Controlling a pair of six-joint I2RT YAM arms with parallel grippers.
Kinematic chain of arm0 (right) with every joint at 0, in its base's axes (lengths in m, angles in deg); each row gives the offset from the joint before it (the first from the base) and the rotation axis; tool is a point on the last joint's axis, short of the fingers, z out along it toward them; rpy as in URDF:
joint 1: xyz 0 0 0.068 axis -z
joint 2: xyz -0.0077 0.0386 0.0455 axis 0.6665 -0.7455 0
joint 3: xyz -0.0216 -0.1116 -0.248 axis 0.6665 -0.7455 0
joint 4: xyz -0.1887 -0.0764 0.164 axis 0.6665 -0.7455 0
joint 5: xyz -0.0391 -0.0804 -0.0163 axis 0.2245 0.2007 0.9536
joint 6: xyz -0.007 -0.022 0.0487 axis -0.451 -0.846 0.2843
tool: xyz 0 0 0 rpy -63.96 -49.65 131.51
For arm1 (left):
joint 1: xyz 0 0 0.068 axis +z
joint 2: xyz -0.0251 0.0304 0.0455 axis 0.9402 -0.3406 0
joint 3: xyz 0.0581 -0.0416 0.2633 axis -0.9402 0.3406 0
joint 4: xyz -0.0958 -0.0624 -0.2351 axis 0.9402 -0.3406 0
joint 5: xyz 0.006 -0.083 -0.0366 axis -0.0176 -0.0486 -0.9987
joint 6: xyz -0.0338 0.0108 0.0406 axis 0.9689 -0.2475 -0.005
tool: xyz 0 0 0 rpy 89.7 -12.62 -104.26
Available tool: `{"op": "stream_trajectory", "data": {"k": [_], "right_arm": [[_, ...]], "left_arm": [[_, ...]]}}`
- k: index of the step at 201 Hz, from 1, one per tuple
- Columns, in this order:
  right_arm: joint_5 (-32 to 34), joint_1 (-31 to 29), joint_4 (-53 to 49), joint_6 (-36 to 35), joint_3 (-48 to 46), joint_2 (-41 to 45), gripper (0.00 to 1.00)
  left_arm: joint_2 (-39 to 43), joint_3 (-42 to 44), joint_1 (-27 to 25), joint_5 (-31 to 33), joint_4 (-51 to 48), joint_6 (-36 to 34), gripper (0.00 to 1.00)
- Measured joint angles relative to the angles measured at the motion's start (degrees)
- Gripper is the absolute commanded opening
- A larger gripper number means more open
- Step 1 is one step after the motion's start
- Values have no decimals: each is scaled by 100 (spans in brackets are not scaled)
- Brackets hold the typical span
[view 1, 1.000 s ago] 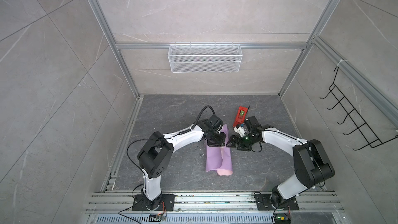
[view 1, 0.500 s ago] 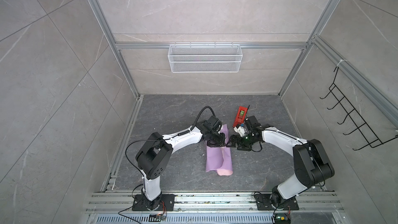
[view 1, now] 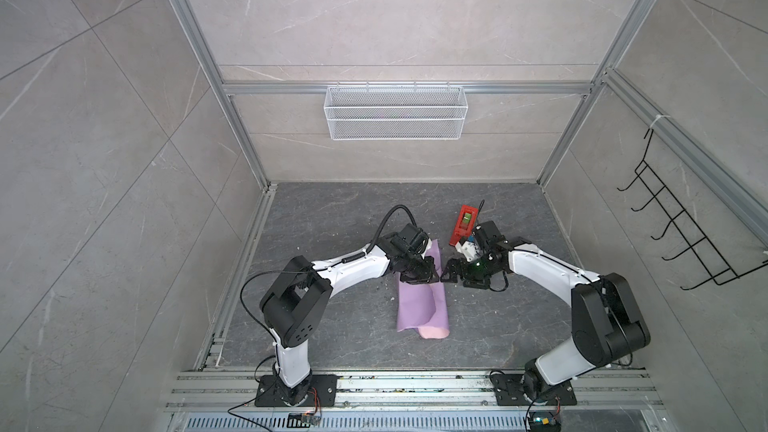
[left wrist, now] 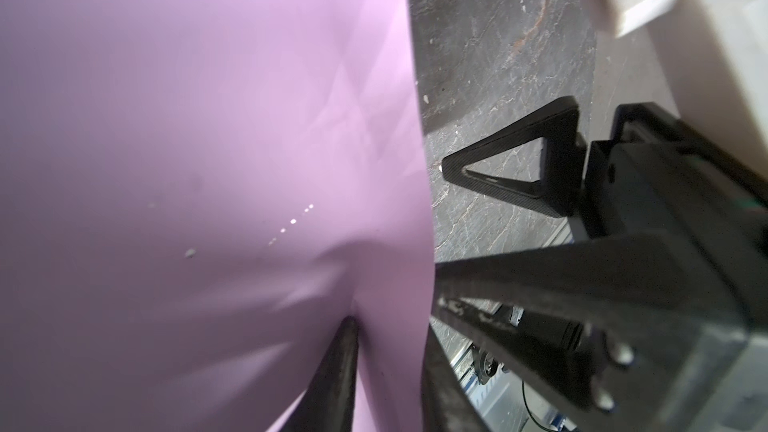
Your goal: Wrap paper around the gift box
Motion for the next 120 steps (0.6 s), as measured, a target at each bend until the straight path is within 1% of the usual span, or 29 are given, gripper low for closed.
{"op": "stream_trajectory", "data": {"k": [35, 66, 90, 120], "right_arm": [[422, 208, -92, 20, 101, 326, 93], [568, 214, -72, 107, 170, 433, 93], [511, 212, 17, 221, 173, 433, 94], [221, 184, 337, 387, 173, 350, 94]], "left_arm": [[31, 26, -22, -42, 81, 4, 42], [52, 35, -37, -81, 127, 2, 48], [61, 46, -39, -133, 170, 2, 53], [70, 50, -42, -144, 208, 4, 57]]}}
